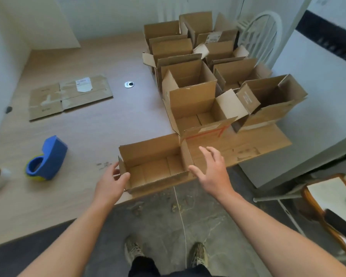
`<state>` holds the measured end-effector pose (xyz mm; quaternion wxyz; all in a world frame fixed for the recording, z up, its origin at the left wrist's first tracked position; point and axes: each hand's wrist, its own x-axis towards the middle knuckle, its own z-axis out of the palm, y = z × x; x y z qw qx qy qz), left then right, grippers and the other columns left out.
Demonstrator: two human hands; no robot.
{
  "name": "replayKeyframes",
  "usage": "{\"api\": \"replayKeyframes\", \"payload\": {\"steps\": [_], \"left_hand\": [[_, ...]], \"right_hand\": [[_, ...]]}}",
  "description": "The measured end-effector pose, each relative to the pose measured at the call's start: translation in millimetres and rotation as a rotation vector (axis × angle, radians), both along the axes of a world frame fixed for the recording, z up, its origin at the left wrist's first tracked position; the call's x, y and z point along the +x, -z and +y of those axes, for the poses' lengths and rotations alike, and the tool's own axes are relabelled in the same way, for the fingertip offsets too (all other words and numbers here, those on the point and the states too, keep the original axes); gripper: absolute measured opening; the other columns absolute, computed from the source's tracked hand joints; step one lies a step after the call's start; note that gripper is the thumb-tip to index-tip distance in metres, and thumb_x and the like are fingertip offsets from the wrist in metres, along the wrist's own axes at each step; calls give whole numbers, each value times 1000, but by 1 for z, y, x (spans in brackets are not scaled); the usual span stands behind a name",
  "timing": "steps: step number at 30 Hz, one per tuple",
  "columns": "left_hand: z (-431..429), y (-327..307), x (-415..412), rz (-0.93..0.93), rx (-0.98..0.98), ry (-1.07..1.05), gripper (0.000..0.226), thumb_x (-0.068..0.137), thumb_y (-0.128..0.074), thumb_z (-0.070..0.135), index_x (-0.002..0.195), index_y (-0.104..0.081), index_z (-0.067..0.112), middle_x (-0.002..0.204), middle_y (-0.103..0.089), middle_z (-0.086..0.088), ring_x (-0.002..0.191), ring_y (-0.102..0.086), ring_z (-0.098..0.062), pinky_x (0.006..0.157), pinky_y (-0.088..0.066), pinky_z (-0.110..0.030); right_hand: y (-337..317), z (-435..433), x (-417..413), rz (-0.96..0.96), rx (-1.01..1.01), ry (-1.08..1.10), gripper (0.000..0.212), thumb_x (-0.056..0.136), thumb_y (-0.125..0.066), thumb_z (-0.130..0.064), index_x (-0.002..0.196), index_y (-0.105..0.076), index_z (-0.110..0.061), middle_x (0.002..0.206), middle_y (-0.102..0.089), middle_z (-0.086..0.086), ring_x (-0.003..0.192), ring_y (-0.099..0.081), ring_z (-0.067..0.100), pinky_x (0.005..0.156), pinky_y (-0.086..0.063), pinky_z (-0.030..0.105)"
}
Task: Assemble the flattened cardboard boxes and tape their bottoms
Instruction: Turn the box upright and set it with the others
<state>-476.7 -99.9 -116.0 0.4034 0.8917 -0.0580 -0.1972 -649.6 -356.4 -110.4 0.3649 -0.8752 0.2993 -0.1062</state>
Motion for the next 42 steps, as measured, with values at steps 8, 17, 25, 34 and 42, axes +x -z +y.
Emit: {"api": "replayKeyframes", "payload": {"steps": [8,17,25,34,42], "left_hand": [[11,-8,-36,-97,78,-108,52,96,-57,34,145,-44,23,133,-58,-3,111,-55,-17,95,-48,-42],[30,-35,-45,-322,314,286,53,93,-59,39,143,-47,25,140,-52,4,129,-48,-16,103,-44,-37],[46,-36,-51,-290,233,394,53,90,-63,42,139,-52,26,131,-58,6,121,-52,-11,100,-42,-34],[-11,-58,-80,-224,-125,471,62,77,-61,52,134,-56,29,118,-57,9,99,-57,-3,80,-41,-20],[-34,-68,-95,-330,-175,500,40,93,-65,36,130,-61,23,118,-54,11,102,-55,-6,67,-39,-7]], "right_hand": [[-9,36,30,132,-440,-765,62,90,-67,-46,144,-47,-22,140,-53,4,128,-48,26,102,-44,44],[10,68,56,340,-606,-645,25,87,-59,-5,104,-46,-19,90,-52,1,87,-58,30,69,-29,37],[-1,59,23,266,-614,-520,2,96,-52,-22,96,-51,-23,91,-58,-2,86,-57,27,67,-26,35],[-44,34,-42,19,-423,-52,12,90,-70,-31,102,-69,-27,112,-63,-15,125,-40,16,114,-10,65],[-58,16,-80,-52,-277,-10,23,88,-74,-29,107,-68,-18,109,-65,-1,110,-48,23,93,-46,43]]}}
